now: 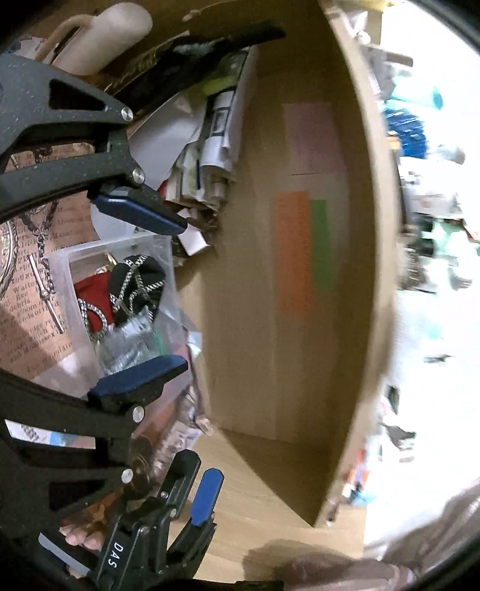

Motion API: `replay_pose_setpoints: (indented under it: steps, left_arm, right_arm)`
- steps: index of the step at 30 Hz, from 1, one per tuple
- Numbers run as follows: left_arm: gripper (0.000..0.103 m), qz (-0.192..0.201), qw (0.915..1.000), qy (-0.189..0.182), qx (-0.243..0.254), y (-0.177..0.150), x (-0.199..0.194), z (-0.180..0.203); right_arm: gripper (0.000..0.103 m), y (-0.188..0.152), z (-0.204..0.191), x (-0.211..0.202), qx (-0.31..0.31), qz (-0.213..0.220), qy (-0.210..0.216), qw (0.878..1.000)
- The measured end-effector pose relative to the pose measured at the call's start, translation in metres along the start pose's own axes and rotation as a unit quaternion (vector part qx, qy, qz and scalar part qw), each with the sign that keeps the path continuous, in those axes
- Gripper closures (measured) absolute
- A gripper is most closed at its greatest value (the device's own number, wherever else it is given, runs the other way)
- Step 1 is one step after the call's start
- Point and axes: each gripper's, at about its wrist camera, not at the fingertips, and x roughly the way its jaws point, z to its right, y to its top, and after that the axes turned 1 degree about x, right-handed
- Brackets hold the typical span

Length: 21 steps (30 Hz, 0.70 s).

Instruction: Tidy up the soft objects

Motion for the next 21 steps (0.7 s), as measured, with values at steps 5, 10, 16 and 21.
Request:
replay_pose_setpoints:
  steps: [5,10,16,21]
  left_arm:
    - [0.028,0.033,0.9995,0.001,0.000,0.003,-0.029,0.006]
    - [0.021,0.055,0.9985,0.009,0.001,0.001,-0.053,0.013]
    - [0.014,0.068,0.9976,0.013,0.003,-0.004,-0.068,0.017]
    - [0.013,0.070,0.9974,0.014,0.005,-0.008,-0.073,0.019]
  right_arm:
    - [0.046,0.003,0.001,-0.023,0.010,0.029,0.003,1.000]
    - [0.038,0.003,0.004,-0.038,0.024,0.050,0.008,0.998]
    - [0.027,0.003,0.003,-0.055,0.032,0.070,0.010,0.997]
    - [0.021,0.003,-0.001,-0.062,0.027,0.081,0.009,0.996]
